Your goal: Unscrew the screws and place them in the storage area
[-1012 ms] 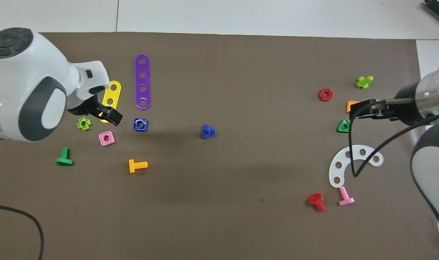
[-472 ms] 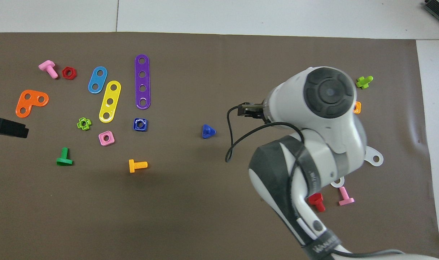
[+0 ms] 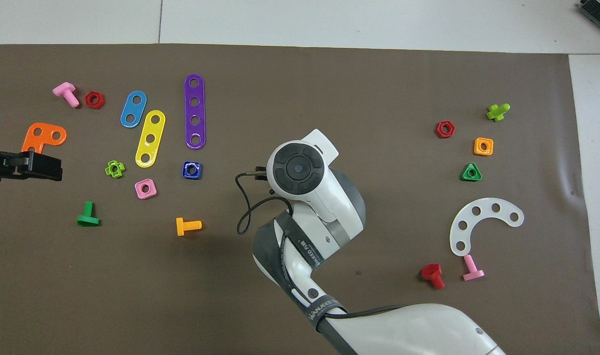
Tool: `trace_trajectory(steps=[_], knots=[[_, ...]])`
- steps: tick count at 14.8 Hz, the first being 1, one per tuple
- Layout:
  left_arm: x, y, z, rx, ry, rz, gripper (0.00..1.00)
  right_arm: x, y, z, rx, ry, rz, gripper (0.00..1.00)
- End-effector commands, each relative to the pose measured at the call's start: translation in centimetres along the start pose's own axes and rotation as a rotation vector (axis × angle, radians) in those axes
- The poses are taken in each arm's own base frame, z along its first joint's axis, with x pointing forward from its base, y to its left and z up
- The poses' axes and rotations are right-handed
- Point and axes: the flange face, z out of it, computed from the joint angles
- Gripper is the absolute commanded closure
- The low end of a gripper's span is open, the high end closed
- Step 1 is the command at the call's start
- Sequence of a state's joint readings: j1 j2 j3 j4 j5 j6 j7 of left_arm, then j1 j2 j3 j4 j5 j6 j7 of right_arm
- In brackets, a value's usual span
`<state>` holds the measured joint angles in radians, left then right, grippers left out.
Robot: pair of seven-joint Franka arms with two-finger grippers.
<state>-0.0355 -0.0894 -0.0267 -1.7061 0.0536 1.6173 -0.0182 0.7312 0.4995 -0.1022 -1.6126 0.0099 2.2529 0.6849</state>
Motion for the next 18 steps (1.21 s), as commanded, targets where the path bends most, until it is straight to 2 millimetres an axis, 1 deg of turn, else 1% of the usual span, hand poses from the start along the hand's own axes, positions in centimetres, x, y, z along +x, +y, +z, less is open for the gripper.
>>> trace_trajectory(steps=[1, 2, 3, 5, 6, 7, 9, 10, 11, 12, 15, 18], knots=[[-0.5, -0.5, 1.0, 0.016, 0.007, 0.051, 0.0, 0.9, -0.2, 0.5, -0.009, 0.028, 0.003, 0.03], [-0.5, -0.5, 1.6, 0.016, -0.006, 0.058, 0.0, 1.1, 0.1, 0.5, -0.007, 0.032, -0.001, 0.06], [-0.5, -0.4, 1.9, 0.01, -0.01, 0.058, 0.0, 1.1, 0.2, 1.1, -0.013, 0.027, -0.004, 0.09], [-0.1, -0.3, 2.1, -0.004, -0.01, 0.055, 0.0, 0.8, 0.0, 3.5, -0.019, 0.022, -0.01, 0.16], [0.4, -0.4, 2.2, -0.041, -0.013, 0.043, 0.0, 1.0, 0.3, 3.8, -0.022, 0.019, -0.007, 0.22], [1.1, -0.4, 2.2, -0.079, -0.015, 0.032, 0.0, 0.9, 0.2, 3.8, -0.026, 0.012, -0.006, 0.26], [2.1, -0.4, 2.1, -0.086, -0.031, 0.032, 0.0, 0.4, -0.2, 3.7, -0.028, 0.004, -0.013, 0.39], [2.2, -0.4, 2.5, -0.086, -0.032, 0.031, 0.0, 0.4, -0.2, 3.8, -0.029, 0.003, -0.013, 0.47], [2.0, -0.9, 2.9, -0.086, -0.037, 0.023, 0.0, 0.4, -0.2, 3.8, -0.026, 0.005, -0.013, 0.55], [1.9, -1.0, 3.2, -0.086, -0.043, 0.021, 0.0, 0.4, -0.2, 3.8, -0.026, 0.005, -0.013, 0.59], [1.1, -1.2, 3.8, -0.087, -0.07, 0.019, 0.0, 0.3, -0.3, 3.9, -0.019, 0.012, -0.014, 0.6], [1.0, -1.3, 4.0, -0.087, -0.072, 0.017, 0.0, 0.4, -0.4, 4.0, -0.003, 0.023, -0.009, 0.6]])
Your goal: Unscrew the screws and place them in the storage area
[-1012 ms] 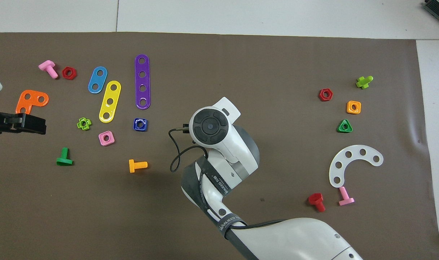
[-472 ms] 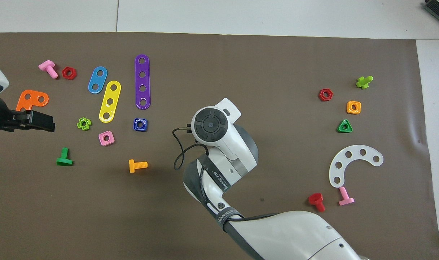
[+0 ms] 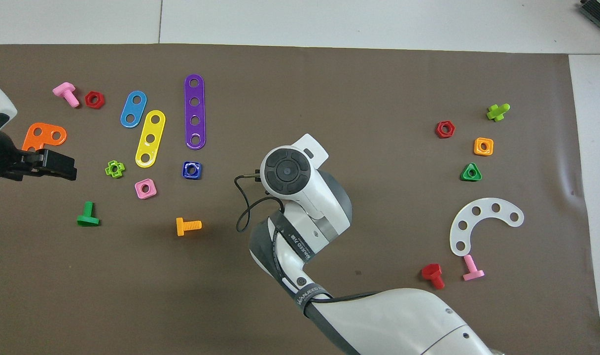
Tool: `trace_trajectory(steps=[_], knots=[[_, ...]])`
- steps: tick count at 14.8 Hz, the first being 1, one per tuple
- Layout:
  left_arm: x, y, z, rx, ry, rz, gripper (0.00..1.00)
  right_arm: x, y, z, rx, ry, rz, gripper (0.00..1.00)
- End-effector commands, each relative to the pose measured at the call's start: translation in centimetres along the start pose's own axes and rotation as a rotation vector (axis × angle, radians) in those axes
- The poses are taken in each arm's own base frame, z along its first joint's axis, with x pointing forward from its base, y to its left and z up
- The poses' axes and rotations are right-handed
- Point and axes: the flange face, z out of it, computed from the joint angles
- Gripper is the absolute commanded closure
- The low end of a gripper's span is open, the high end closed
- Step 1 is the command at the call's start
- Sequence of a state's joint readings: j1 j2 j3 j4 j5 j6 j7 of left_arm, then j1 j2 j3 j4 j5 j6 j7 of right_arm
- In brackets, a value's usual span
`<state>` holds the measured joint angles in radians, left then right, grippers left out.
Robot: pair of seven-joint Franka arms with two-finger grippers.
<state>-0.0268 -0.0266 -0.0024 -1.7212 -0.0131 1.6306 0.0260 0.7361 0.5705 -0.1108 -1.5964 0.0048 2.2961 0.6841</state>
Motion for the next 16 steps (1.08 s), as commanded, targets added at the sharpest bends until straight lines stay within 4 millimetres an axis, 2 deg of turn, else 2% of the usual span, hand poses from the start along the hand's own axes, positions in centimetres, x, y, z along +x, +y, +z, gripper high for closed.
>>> trace_trajectory(steps=[1, 3, 5, 7, 8, 9, 12, 14, 16], knots=[[-0.7, -0.4, 0.1, -0.017, -0.009, 0.008, 0.0, 0.2, -0.2, 0.3, 0.017, 0.023, -0.002, 0.6], [-1.1, -0.4, 0.7, -0.017, -0.007, 0.005, 0.0, 0.1, -0.1, 0.4, 0.016, 0.022, -0.002, 0.6], [-1.2, -0.4, 0.3, -0.016, 0.002, -0.001, 0.0, 0.0, 0.1, 0.8, 0.015, 0.022, -0.001, 0.61], [-1.3, -0.5, 0.3, -0.016, 0.002, -0.003, 0.0, -0.1, 0.1, 0.9, 0.019, 0.026, -0.002, 0.69], [-1.2, -0.5, 0.3, -0.016, 0.003, -0.003, 0.0, -0.1, 0.1, 0.9, 0.019, 0.026, -0.002, 0.8], [-1.2, -0.5, 0.3, -0.016, 0.003, -0.003, 0.0, -0.2, -0.1, 0.8, 0.019, 0.027, -0.006, 1.0], [-1.2, -0.5, 0.3, -0.016, 0.003, -0.003, 0.0, 0.1, -0.3, -0.3, 0.004, 0.018, -0.007, 1.0], [-1.2, -0.5, 0.3, -0.016, 0.003, -0.003, 0.0, 1.7, 0.9, -3.1, 0.013, 0.03, 0.018, 1.0], [-1.2, -0.5, 0.3, -0.016, 0.003, -0.003, 0.0, 3.8, 4.7, -8.4, 0.014, 0.031, 0.041, 1.0]])
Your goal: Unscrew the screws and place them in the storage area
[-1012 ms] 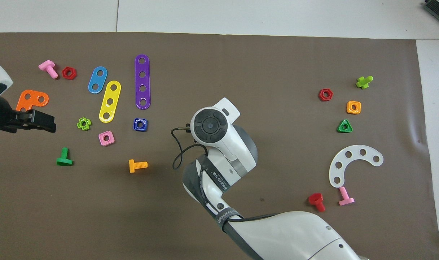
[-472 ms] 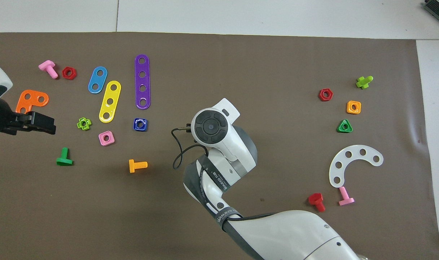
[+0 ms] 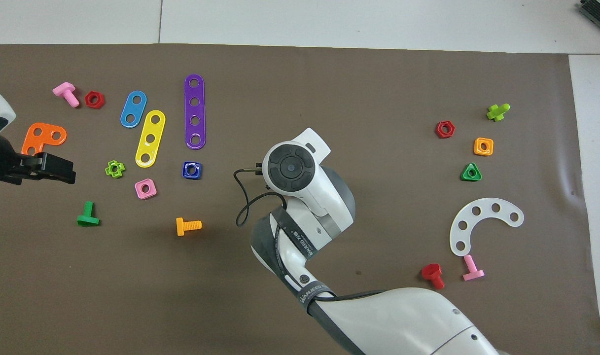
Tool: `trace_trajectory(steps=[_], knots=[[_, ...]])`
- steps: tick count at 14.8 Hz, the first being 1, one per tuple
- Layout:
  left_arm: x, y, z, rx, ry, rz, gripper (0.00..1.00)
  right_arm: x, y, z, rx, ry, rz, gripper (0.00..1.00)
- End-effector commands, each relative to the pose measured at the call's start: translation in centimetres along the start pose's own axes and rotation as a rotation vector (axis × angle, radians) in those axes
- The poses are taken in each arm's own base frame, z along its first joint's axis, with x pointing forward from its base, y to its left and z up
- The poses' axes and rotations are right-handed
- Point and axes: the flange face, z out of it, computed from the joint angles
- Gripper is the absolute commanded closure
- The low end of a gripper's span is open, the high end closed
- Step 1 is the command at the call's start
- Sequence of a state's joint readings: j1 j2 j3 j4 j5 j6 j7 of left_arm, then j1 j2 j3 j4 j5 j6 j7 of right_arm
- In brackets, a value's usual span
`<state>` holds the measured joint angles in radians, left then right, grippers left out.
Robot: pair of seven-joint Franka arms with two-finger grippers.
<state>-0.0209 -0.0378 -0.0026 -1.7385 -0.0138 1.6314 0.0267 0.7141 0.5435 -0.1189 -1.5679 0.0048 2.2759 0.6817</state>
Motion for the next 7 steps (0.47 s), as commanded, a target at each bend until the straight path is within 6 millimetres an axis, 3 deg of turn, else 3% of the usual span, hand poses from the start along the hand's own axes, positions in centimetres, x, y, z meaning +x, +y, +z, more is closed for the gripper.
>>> trace_trajectory(steps=[1, 2, 4, 7], knots=[[-0.8, -0.2, 0.1, -0.015, 0.009, 0.002, 0.0, 2.9, 5.4, -8.1, -0.002, -0.002, -0.001, 1.0], [-0.8, -0.2, 0.1, -0.015, 0.009, 0.002, 0.0, 3.8, 7.9, -10.6, -0.003, -0.002, -0.004, 1.0], [-0.8, -0.2, 0.1, -0.015, 0.009, 0.002, 0.0, 5.1, 13.2, -13.4, -0.019, -0.02, -0.019, 1.0], [-0.8, -0.2, 0.1, -0.015, 0.009, 0.002, 0.0, 6.3, 22.6, -14.1, -0.034, -0.042, -0.041, 1.0]])
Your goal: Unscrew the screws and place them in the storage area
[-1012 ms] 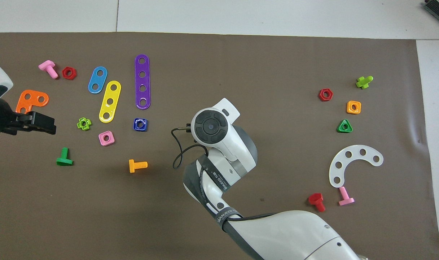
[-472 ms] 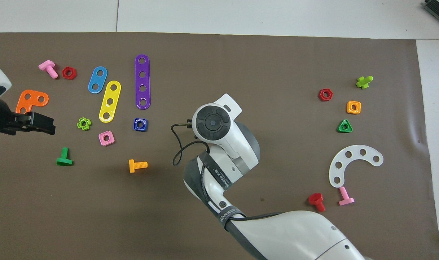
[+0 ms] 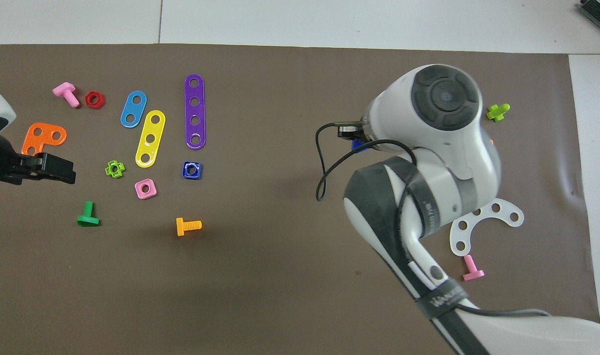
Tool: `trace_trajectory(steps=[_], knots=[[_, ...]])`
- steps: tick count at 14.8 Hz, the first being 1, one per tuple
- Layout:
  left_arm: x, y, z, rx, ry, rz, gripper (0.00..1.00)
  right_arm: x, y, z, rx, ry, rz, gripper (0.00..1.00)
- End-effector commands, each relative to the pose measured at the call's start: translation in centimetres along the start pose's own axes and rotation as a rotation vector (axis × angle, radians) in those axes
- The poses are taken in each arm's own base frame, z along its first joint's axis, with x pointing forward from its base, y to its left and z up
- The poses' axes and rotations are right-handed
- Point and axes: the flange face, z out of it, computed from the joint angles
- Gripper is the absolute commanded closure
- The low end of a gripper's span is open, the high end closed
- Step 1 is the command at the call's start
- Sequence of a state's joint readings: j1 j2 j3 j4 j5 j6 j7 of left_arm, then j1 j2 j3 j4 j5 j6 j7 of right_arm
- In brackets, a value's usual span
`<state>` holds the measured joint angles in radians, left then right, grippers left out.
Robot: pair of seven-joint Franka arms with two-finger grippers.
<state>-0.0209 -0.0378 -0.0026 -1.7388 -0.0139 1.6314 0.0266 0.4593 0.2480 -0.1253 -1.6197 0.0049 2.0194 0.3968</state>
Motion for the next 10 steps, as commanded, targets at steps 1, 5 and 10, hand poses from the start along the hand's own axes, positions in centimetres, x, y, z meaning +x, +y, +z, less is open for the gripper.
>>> trace_trajectory(steps=[1, 5, 10], knots=[[-0.8, -0.2, 0.0, -0.015, 0.009, 0.002, 0.0, -0.7, 7.6, 2.1, -0.014, -0.038, -0.048, 1.0], [-0.8, -0.2, 0.0, -0.015, 0.009, 0.002, 0.0, -3.0, 15.4, 8.8, -0.022, -0.029, -0.062, 1.0], [-0.8, -0.2, 0.0, -0.015, 0.009, 0.002, 0.0, -6.3, 19.5, 14.9, -0.017, 0.015, -0.035, 1.0]])
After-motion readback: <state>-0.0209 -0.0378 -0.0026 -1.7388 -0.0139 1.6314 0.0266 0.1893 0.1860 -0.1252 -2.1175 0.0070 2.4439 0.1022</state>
